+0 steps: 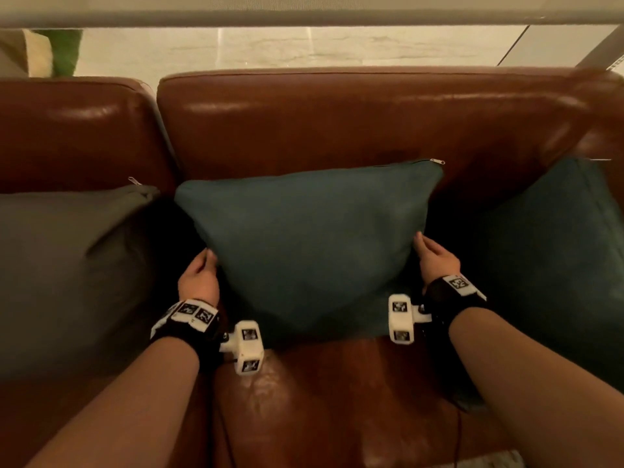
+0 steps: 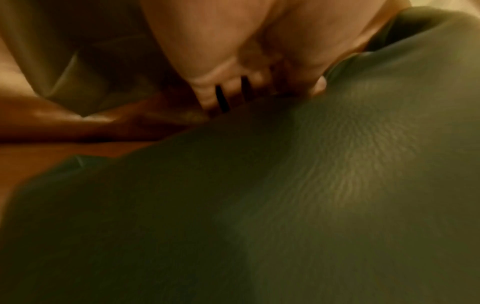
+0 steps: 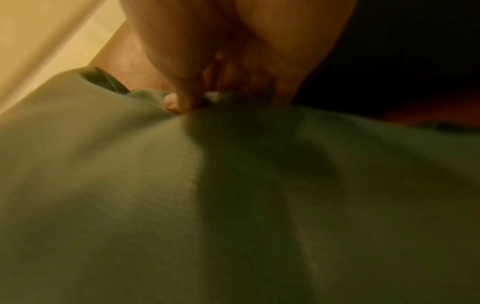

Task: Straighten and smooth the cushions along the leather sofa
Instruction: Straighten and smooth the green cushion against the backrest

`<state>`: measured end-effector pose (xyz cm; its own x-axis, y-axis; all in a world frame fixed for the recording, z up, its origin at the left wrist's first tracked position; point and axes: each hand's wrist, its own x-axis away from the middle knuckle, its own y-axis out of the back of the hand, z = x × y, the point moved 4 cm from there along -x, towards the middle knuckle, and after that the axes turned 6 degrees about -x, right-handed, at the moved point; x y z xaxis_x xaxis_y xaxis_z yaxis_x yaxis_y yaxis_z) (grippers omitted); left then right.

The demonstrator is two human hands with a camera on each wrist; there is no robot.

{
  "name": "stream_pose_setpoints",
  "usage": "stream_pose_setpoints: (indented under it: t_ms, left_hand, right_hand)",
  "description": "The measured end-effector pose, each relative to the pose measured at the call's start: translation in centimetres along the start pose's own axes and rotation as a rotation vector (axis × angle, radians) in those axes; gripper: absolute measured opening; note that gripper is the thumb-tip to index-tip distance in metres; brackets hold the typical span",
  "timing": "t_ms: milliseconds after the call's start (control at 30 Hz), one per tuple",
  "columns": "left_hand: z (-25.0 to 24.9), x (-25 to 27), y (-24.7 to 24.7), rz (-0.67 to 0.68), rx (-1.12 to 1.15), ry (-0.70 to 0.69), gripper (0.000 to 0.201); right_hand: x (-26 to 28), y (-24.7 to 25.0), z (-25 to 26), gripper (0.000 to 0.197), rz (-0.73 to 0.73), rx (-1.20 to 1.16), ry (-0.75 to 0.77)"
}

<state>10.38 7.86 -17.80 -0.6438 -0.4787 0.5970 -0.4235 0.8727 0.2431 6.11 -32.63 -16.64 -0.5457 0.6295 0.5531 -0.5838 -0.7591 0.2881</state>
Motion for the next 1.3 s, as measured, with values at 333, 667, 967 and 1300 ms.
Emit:
stream_pose_setpoints:
  t_ms: [333,667,967,1300]
  left_hand:
    - [2.1,-2.5,1.4,0.075,-0.067,0.004,0.039]
    - [6.8,-3.4,2.2,0.009,-0.392,0.106,0.022]
    - [11.8,-0.6,2.7,0.152,-0.577,0.225,0.040]
    - [8.9,1.0,3.6,-0.215,-0.643,-0.103,0.022]
  right_hand:
    - [0.4,1.1,-1.4,0.043,-0.076,0.011,-0.028]
    - [0.1,2.1,-3.6,0.029,-0.198,0.144,-0.122]
    - [1.9,3.0,-8.6,0.040,0.054,0.372,-0.190]
    - [3.7,2.5,-7.5,0.032,-0.269,0.315,-0.117]
